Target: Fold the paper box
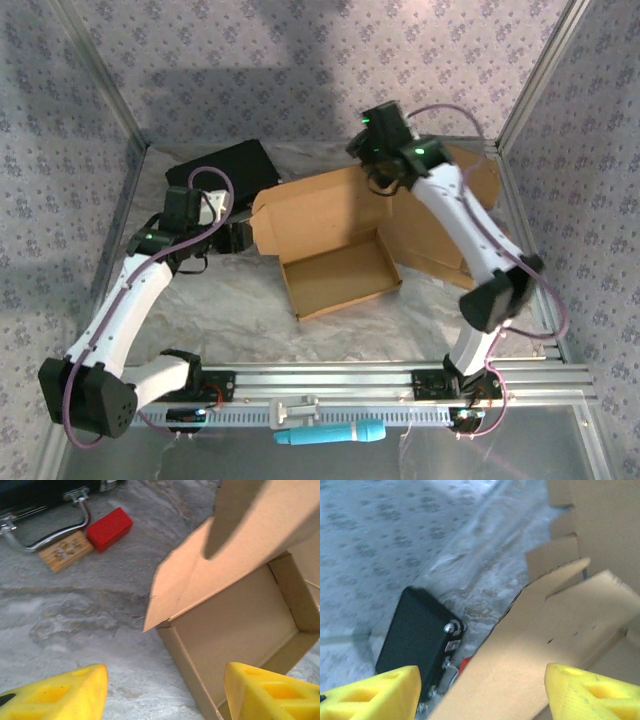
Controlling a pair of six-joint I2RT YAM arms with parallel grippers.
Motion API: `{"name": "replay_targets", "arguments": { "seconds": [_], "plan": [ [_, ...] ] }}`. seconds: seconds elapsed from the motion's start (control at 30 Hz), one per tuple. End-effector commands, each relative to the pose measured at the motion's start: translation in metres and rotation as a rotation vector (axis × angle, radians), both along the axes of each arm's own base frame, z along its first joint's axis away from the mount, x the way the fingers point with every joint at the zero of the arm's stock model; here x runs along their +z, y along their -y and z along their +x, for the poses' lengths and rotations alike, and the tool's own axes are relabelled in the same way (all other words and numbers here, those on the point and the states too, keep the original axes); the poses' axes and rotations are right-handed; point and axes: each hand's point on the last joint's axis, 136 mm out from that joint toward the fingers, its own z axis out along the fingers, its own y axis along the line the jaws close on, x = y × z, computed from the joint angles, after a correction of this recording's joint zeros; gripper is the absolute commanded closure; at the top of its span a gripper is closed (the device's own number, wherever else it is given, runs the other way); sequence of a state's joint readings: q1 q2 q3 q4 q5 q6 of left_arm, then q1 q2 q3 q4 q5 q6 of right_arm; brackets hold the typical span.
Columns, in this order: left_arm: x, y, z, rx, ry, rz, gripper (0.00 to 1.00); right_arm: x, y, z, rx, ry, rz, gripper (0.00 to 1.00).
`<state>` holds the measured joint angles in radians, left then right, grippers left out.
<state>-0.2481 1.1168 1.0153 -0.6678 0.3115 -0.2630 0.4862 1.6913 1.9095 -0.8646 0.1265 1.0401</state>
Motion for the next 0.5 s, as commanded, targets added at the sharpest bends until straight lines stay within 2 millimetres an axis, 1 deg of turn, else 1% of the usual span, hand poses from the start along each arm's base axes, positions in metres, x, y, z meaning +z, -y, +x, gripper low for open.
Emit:
{"name": "replay_targets", "arguments": {
  "seconds": [0.0,0.07,0.13,0.17,0.23,0.27,0.3,0.37,0.43,0.47],
  "plan": [
    [0.002,0.009,0.010,-0.099,0.063,0.006,0.37,0.019,-0.002,-0.015,0.549,0.241,-0.157,0.30],
    [-0.003,0.005,0.017,-0.100,0.087,0.047,0.37,-0.005,0.023,-0.028,0.655,0.212,-0.175,0.31],
    [-0.007,0.002,0.027,-0.096,0.096,0.063,0.37,-0.029,0.048,-0.032,0.686,0.190,-0.189,0.31],
    [-0.010,0.001,0.032,-0.099,0.091,0.070,0.37,-0.040,0.060,-0.031,0.686,0.184,-0.184,0.30],
    [-0.015,-0.001,0.041,-0.107,0.085,0.088,0.37,-0.049,0.073,-0.025,0.703,0.226,-0.144,0.30],
    [-0.019,-0.001,0.045,-0.111,0.077,0.090,0.37,-0.058,0.076,-0.021,0.715,0.236,-0.136,0.29],
    [-0.022,-0.001,0.048,-0.112,0.070,0.090,0.37,-0.062,0.078,-0.016,0.731,0.256,-0.134,0.29],
    [-0.030,-0.005,0.054,-0.103,0.045,0.091,0.37,-0.078,0.078,-0.009,0.795,0.265,-0.124,0.28],
    [-0.032,-0.008,0.060,-0.088,0.031,0.067,0.37,-0.091,0.078,0.004,0.831,0.243,-0.091,0.28],
    [-0.034,-0.009,0.063,-0.077,0.022,0.058,0.37,-0.100,0.077,0.008,0.844,0.204,-0.037,0.28]
  ]
}}
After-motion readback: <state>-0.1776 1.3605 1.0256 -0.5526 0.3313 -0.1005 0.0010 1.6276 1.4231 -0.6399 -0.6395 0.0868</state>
